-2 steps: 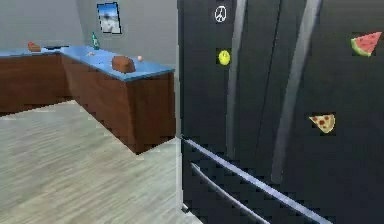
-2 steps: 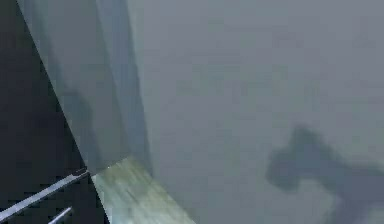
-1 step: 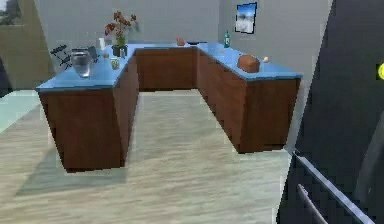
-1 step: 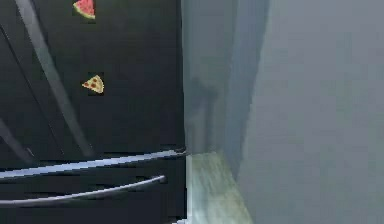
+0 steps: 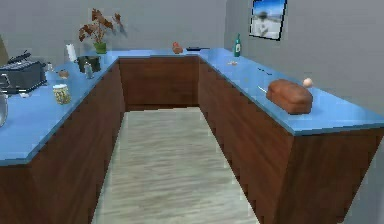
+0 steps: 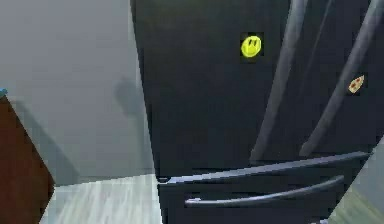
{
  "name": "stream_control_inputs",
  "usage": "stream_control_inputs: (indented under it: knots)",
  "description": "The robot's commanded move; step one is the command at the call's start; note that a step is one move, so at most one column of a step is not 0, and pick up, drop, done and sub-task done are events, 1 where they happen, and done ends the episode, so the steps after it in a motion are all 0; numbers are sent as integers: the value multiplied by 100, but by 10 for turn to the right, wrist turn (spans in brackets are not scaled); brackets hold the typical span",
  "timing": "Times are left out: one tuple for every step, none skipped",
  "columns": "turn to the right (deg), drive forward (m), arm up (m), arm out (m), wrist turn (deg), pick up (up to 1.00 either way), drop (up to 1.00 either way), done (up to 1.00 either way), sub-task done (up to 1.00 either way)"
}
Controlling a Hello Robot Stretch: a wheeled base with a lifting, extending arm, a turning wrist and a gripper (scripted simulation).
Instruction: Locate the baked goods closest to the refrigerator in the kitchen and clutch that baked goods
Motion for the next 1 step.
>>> stream_control_inputs:
  knots:
    - [0, 65, 0, 0, 0, 0, 0, 0, 0]
